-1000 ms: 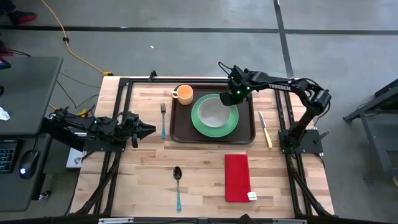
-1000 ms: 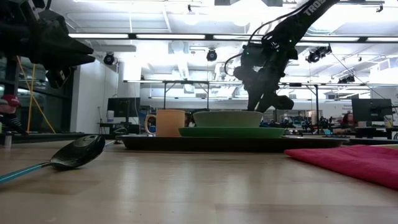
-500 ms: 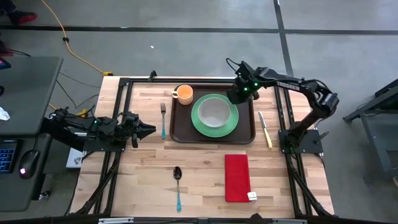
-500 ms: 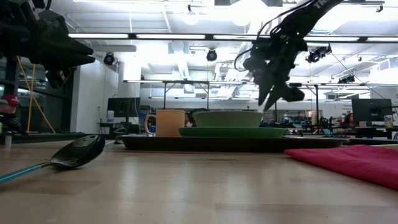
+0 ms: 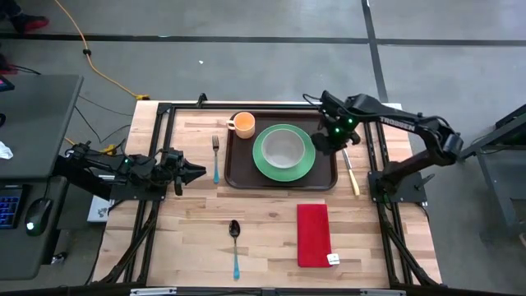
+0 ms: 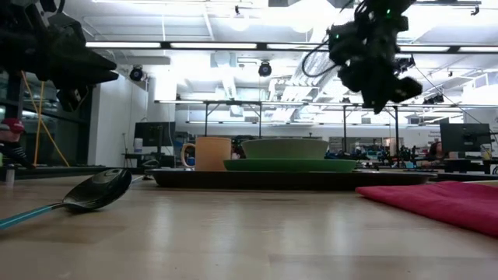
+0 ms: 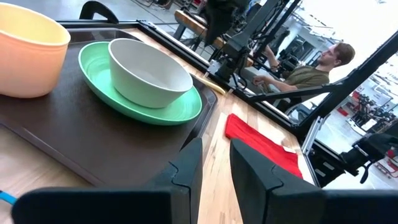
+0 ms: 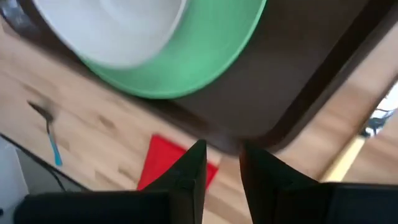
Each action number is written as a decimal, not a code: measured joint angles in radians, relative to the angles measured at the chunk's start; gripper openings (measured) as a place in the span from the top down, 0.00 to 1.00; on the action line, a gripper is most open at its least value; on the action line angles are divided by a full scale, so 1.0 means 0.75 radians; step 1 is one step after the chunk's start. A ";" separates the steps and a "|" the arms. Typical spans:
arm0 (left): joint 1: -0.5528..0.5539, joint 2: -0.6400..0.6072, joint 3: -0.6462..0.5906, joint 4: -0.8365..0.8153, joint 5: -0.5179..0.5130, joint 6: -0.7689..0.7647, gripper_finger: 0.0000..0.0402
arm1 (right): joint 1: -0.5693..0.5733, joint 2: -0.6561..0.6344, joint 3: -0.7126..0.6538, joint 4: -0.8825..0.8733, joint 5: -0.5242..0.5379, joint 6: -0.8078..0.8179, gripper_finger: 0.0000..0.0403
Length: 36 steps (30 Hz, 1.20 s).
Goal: Set up tray
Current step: Put the red table napkin to the right of the green plate on the brown tray
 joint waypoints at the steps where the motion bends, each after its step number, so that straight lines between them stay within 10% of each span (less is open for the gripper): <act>1: 0.000 0.000 0.000 -0.003 0.000 -0.004 0.72 | 0.026 -0.017 0.000 -0.022 0.003 0.019 0.82; 21: 0.000 0.000 0.000 -0.013 0.000 -0.009 0.72 | 0.696 -0.083 -0.004 -0.169 0.116 0.582 0.82; 36: 0.000 0.000 0.000 -0.012 0.041 -0.041 0.72 | 0.997 -0.082 -0.365 0.316 0.104 0.922 0.82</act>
